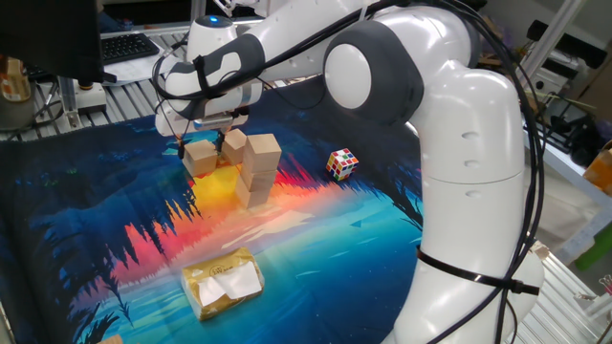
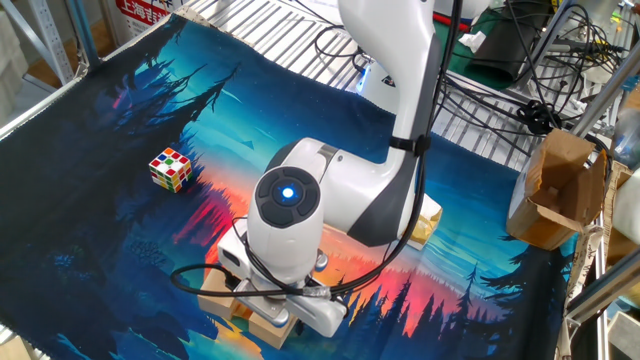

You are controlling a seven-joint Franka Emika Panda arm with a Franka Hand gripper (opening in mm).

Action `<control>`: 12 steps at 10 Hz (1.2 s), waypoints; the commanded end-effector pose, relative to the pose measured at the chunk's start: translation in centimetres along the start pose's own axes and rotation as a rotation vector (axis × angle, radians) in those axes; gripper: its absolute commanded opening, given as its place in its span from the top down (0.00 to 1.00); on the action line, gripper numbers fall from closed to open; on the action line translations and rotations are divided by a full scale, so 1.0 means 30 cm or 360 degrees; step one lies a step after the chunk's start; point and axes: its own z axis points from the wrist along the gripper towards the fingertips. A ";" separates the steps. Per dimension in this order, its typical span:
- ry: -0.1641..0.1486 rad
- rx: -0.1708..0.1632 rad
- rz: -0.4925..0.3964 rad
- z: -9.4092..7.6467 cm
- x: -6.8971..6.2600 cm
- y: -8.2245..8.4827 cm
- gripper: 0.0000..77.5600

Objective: Stack the blocks in a vertical line of five

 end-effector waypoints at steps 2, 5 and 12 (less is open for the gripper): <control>-0.0007 -0.0001 0.0002 -0.004 -0.006 0.001 0.00; -0.0016 0.0006 -0.0001 -0.003 -0.006 0.001 0.00; -0.0023 0.0010 -0.0002 -0.003 -0.005 0.001 0.99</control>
